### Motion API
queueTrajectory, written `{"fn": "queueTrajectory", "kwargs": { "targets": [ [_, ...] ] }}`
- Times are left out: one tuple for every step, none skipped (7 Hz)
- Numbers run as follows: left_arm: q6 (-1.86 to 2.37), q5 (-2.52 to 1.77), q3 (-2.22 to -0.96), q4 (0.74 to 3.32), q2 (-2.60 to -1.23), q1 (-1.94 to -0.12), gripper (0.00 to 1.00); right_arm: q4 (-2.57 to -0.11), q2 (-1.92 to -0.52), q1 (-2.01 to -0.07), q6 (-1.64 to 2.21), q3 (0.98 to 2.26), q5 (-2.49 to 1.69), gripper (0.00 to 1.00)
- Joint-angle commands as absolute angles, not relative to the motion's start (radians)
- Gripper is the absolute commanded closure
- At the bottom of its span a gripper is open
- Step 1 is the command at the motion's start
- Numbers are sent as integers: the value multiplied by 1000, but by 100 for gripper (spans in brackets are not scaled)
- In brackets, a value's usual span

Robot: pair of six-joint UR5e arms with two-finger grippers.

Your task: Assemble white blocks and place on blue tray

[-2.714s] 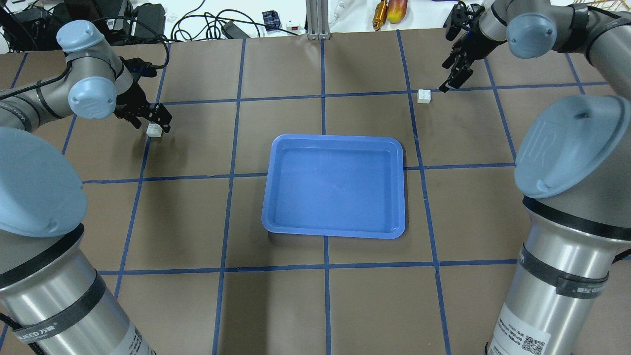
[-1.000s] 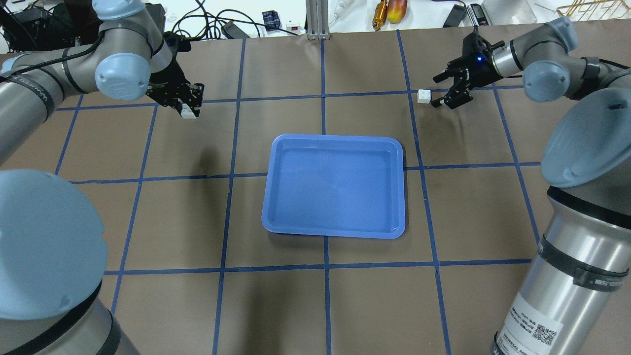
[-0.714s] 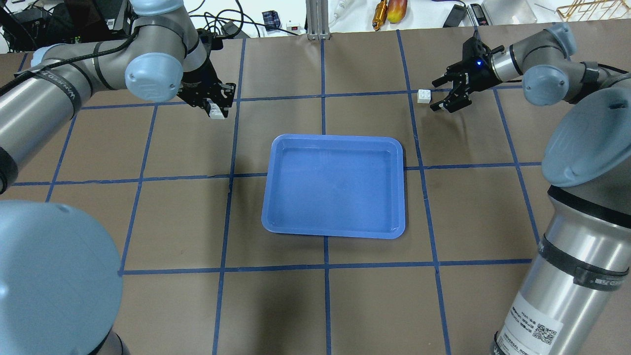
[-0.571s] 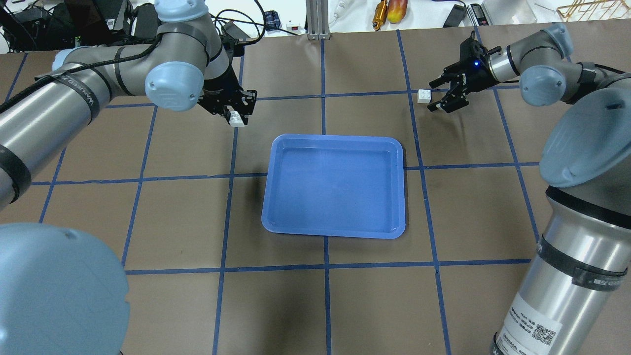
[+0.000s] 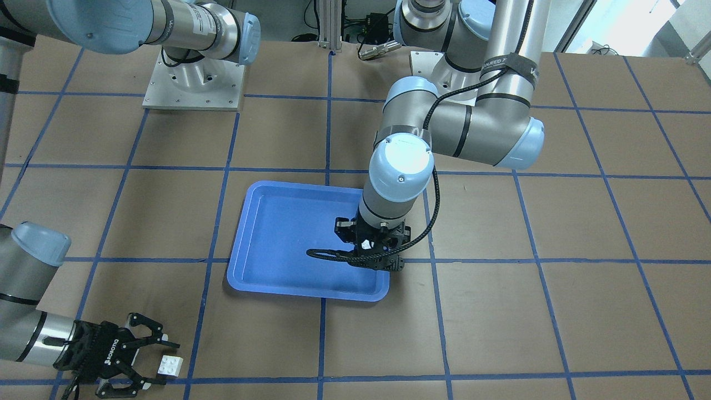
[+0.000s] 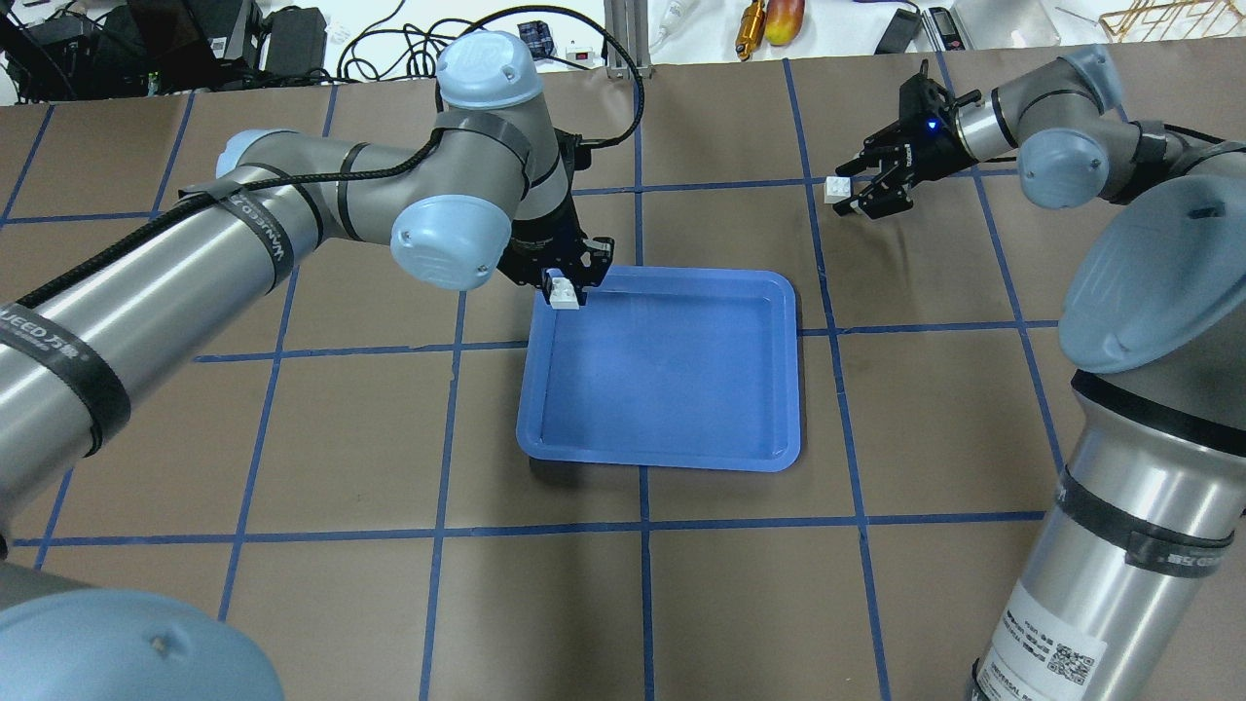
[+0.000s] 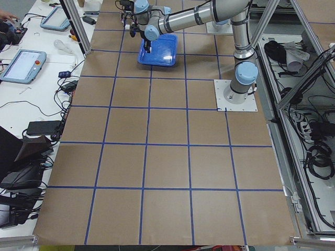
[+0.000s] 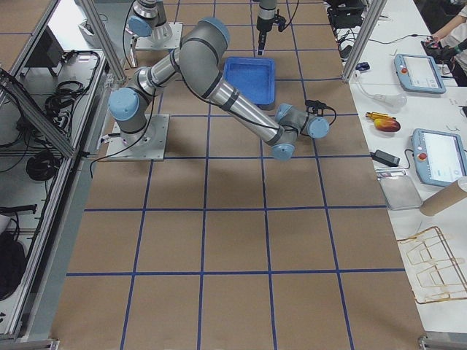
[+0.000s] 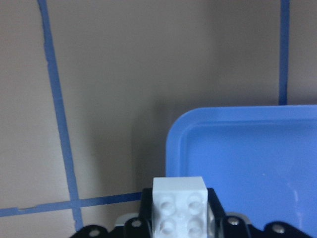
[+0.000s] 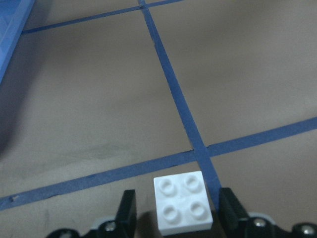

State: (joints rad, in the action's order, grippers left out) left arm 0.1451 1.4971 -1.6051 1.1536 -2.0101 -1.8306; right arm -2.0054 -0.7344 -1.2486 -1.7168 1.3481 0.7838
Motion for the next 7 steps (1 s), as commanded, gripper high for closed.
{"fn": "queueTrajectory", "kwargs": {
  "targets": [
    [190,1479,-1624,1137,-2026,-1882,100,-2006,-744,-1249,-1713,1345,788,95],
    [249,1441,-1655,1049,-2040,-1890,100,-2006,-752,-1249,-1712,1347,795,100],
    [271,1433,-1686,1001,-2043,-1891,100,-1999,-771,-1249,-1710,1348,793,100],
    [275,1434,-1704,997,-2046,-1902,100,-1976,-820,-1265,-1710,1356,801,100],
    [279,1436,-1710,996,-2051,-1922,100,-1909,-886,-1291,-1720,1400,866,100],
    [291,1434,-1709,979,-2060,-1925,100,-1907,-976,-1293,-1720,1489,883,100],
    [308,1433,-1710,939,-2075,-1928,100,-1910,-1074,-1296,-1733,1602,884,100]
  ]
}}
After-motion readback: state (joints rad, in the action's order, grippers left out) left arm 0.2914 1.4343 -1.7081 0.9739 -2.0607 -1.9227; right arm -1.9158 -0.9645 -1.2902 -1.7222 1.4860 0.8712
